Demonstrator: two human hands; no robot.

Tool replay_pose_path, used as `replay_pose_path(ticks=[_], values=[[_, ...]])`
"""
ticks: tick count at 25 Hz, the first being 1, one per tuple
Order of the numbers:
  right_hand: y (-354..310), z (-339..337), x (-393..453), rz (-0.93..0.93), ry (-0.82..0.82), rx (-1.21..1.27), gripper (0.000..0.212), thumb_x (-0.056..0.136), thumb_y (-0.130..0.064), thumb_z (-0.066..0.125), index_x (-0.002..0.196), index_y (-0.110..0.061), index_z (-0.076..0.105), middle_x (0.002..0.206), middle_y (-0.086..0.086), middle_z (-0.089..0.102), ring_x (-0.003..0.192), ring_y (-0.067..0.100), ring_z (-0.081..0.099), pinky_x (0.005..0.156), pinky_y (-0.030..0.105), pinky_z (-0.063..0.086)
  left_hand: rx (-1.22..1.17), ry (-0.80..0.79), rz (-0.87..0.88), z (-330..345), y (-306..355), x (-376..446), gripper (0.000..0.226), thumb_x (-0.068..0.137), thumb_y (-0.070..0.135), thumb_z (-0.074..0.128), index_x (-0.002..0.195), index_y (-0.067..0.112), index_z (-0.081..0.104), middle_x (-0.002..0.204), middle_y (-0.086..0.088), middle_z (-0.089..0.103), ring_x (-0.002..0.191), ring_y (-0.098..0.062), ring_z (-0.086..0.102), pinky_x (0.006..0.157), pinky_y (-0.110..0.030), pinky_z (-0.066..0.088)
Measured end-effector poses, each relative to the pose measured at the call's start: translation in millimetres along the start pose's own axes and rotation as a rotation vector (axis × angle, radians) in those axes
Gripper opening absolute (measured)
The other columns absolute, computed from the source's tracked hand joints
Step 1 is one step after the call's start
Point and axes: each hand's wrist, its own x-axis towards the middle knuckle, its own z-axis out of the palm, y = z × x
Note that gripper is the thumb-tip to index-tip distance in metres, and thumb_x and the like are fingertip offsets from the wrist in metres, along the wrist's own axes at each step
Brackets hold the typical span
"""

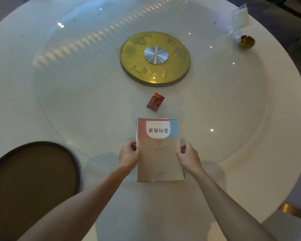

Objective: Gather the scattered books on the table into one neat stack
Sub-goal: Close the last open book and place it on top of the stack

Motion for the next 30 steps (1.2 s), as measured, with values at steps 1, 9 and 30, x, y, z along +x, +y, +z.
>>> replay_pose_path(ticks=[1,9,30], values=[[1,0,0,-0.023,0.008,-0.052,0.01,0.093,-0.021,0.059,0.098,-0.013,0.059,0.095,0.0,0.067,0.089,0.023,0.065,0.078,0.04,0.054,0.022,0.013,0.015,3,-3,-1,0.034,0.095,0.013,0.058,0.128,0.012,0.065,0.112,-0.004,0.07,0.095,-0.019,0.067,0.071,-0.024,0.052],[8,2,7,-0.021,-0.039,-0.12,0.019,0.091,-0.032,0.062,0.099,-0.014,0.062,0.101,0.003,0.07,0.094,0.027,0.067,0.082,0.041,0.056,0.028,-0.083,0.043,6,-14,-3,0.045,0.094,0.017,0.057,0.137,0.028,0.061,0.103,0.002,0.073,0.093,-0.014,0.069,0.066,-0.02,0.05],[-4,1,13,0.054,0.028,-0.149,0.048,0.097,-0.027,0.059,0.054,-0.016,0.041,0.055,-0.005,0.046,0.065,0.026,0.048,0.057,0.033,0.032,-0.077,-0.005,-0.068,21,-16,-9,0.024,0.095,0.016,0.058,0.105,0.023,0.078,0.093,0.002,0.076,0.088,-0.02,0.072,0.078,-0.039,0.059]])
